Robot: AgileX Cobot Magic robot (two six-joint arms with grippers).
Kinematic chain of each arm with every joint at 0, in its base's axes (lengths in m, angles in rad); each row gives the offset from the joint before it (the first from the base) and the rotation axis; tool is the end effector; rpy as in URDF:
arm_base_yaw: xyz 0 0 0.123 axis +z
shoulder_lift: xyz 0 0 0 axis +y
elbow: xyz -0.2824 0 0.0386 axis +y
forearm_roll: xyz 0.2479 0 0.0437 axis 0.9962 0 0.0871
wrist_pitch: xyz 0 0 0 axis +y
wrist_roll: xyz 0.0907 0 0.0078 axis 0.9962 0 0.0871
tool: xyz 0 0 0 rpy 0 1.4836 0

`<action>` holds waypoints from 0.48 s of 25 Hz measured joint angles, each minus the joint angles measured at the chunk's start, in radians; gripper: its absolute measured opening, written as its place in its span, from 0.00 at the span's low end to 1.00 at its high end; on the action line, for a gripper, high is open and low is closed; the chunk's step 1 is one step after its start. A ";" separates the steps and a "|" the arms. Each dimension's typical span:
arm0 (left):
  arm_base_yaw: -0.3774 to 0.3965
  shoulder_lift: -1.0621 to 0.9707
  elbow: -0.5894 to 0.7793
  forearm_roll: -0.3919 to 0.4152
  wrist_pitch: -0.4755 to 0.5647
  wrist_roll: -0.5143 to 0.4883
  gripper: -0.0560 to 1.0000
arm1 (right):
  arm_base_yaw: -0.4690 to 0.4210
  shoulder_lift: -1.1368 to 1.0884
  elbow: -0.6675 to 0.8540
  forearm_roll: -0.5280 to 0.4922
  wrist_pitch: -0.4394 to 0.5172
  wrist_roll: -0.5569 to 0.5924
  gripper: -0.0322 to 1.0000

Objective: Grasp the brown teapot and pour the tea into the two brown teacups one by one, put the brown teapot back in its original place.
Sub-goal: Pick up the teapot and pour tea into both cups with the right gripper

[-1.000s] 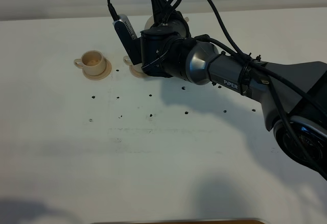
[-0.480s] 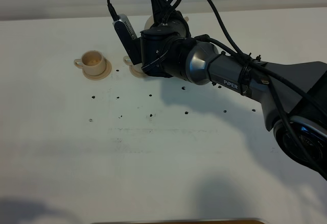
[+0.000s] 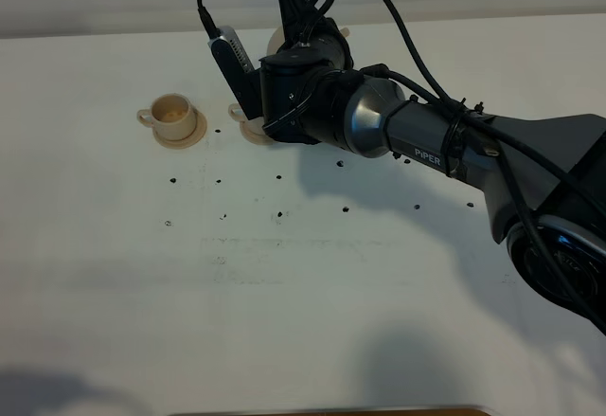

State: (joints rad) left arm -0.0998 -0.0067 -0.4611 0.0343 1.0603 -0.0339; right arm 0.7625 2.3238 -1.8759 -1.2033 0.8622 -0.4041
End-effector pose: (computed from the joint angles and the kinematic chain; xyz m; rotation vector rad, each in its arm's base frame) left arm -0.0012 0.0029 0.2664 0.0675 2.0748 -0.0405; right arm 0.4136 0.3057 0.1905 -1.8954 1.4296 -1.2503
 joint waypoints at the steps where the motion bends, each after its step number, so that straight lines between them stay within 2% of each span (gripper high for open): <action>1: 0.000 0.000 0.000 0.000 0.000 0.000 0.12 | 0.000 0.000 0.000 0.000 0.000 -0.002 0.15; 12: 0.000 0.000 0.000 0.000 0.000 0.000 0.12 | 0.000 0.000 0.000 -0.002 0.000 -0.033 0.15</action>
State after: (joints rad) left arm -0.0998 -0.0067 -0.4611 0.0343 1.0603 -0.0339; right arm 0.7625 2.3238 -1.8759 -1.2052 0.8622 -0.4368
